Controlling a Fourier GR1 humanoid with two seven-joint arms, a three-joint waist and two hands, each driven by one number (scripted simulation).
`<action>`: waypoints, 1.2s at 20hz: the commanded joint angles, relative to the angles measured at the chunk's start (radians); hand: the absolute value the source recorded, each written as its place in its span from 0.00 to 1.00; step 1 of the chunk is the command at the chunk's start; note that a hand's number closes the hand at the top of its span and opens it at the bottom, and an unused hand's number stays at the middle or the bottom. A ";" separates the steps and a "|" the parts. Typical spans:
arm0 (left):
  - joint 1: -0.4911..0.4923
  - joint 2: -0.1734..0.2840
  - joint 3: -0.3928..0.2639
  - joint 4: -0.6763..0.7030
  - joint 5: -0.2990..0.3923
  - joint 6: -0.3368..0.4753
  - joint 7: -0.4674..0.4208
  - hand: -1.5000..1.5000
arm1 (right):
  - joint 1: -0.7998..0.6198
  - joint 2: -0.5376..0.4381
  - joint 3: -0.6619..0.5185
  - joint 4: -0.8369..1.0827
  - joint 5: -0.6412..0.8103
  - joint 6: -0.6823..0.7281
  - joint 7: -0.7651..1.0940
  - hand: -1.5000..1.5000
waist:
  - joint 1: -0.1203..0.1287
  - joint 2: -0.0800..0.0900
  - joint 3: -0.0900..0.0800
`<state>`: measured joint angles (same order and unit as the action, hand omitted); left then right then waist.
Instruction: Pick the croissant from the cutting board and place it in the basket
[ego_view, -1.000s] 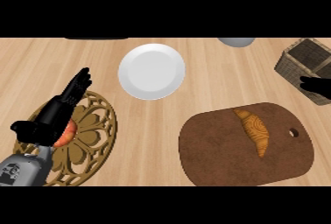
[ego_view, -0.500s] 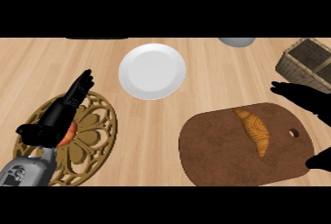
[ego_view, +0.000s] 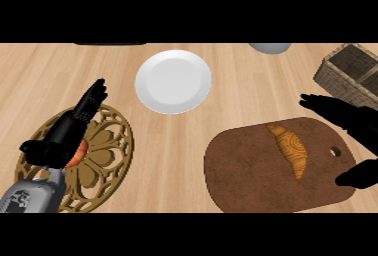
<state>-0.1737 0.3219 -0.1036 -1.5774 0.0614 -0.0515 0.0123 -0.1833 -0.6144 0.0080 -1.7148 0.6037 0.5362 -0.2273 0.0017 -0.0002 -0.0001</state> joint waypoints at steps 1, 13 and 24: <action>0.026 -0.017 0.016 -0.066 0.009 -0.026 0.055 0.50 | 0.048 0.019 -0.031 -0.056 -0.019 0.043 -0.040 0.00 | -0.003 -0.001 0.000; 0.002 -0.085 0.060 0.045 -0.080 -0.062 -0.046 0.50 | 0.048 0.093 0.001 -0.038 0.170 0.036 -0.018 0.00 | -0.003 0.000 0.000; 0.019 -0.088 0.103 -0.022 -0.088 -0.118 0.002 0.50 | -0.052 0.232 0.068 0.099 0.313 -0.032 0.016 0.00 | 0.003 0.000 0.000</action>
<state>-0.1743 0.2382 -0.0064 -1.5774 -0.0194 -0.1548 0.0154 -0.1831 -0.4484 0.0438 -1.6777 0.8673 0.5289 -0.2538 0.0020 0.0001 0.0000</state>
